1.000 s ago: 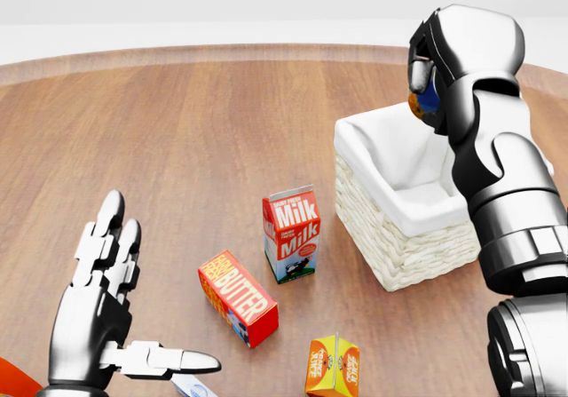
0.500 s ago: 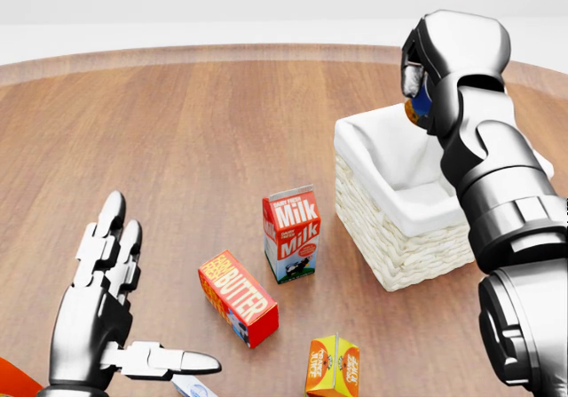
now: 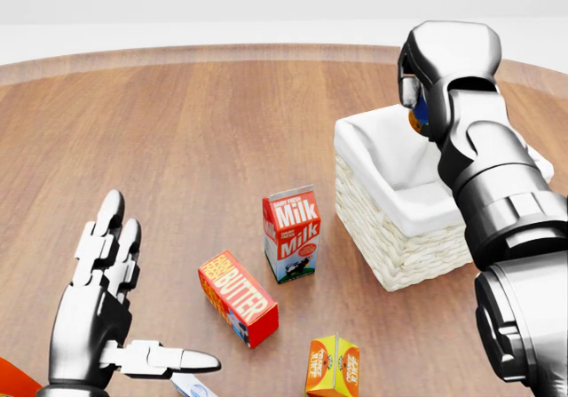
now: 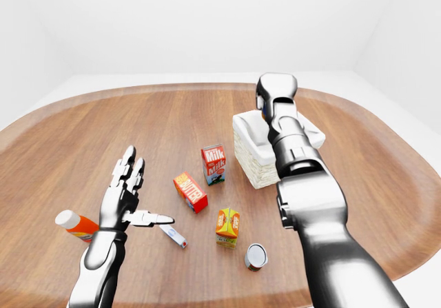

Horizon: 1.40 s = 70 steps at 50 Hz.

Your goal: Pick up the alphabet soup and the tomato sauce, and put them in the basket.

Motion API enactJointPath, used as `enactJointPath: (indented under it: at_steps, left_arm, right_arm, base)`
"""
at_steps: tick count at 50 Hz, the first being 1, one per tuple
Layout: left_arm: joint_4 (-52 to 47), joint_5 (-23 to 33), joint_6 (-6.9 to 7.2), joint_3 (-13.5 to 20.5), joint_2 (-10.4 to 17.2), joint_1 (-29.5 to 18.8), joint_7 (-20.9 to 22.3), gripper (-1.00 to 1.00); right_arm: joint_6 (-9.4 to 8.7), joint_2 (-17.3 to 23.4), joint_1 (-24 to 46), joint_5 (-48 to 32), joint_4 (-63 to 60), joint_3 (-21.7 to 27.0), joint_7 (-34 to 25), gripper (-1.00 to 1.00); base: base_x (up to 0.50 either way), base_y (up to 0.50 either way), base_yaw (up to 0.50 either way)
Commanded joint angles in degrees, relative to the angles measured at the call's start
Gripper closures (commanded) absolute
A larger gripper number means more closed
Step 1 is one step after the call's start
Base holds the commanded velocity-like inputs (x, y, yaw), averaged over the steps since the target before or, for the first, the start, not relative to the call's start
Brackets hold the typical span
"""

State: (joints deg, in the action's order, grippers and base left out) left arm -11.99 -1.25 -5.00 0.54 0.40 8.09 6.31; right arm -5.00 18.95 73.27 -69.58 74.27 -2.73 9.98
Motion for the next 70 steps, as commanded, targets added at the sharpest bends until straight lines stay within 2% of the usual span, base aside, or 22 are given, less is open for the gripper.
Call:
enactJointPath:
  at_steps: [1, 49, 70]
  left_arm:
    - [0.2, -0.2, 0.00, 0.2, 0.0, -0.4, -0.4, -1.00]
    - [-0.3, -0.1, 0.00, 0.0, 0.0, -0.1, -0.2, -1.00]
    - [-0.1, -0.1, 0.00, 0.1, 0.0, -0.2, -0.2, -1.00]
  right_arm:
    - [0.00, -0.2, 0.2, -1.7, 0.0, -0.3, -0.2, 1.00]
    - [0.00, -1.4, -6.4, 1.0, 1.3, 0.0, 3.3, 1.00]
    - [0.00, -1.5, -6.4, 0.8, 1.4, -0.2, 2.7, 1.00]
  base:
    - [0.00, 0.00, 0.00]
    - [0.00, 0.00, 0.00]
    - [0.00, 0.00, 0.00]
